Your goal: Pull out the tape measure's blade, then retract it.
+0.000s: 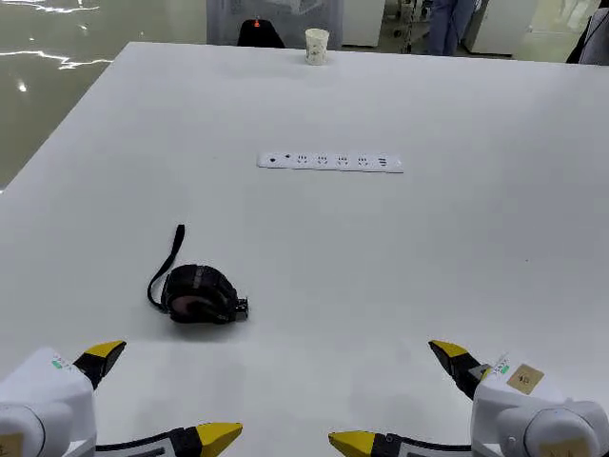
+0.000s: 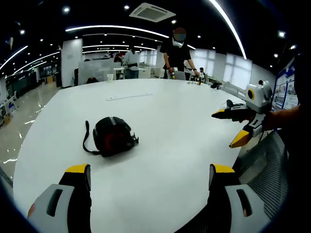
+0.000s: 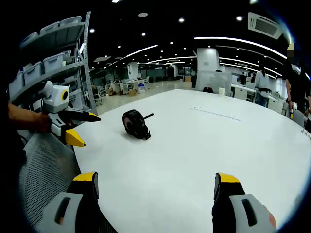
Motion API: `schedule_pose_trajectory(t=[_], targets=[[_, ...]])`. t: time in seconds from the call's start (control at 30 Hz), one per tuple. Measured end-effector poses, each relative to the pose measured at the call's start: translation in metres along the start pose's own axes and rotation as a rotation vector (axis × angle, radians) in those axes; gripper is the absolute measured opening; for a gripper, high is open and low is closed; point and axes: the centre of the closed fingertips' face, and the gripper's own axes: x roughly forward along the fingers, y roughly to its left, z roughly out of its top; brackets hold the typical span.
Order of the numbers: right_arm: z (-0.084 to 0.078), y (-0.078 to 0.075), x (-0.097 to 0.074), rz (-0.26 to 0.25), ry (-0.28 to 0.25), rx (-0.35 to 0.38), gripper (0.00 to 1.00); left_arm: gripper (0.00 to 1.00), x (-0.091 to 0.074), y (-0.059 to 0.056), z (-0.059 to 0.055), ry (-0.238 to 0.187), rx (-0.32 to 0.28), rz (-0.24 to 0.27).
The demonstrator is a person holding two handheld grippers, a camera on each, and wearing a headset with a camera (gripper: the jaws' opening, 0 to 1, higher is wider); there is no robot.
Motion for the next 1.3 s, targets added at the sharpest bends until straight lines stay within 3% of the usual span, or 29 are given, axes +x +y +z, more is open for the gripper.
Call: schedule_pose_trajectory(t=[1.3], targets=[[-0.0047, -0.0010, -0.0028, 0.010, 0.012, 0.020, 0.99, 0.96, -0.0027, 0.0013, 0.0045, -0.020, -0.018, -0.008]])
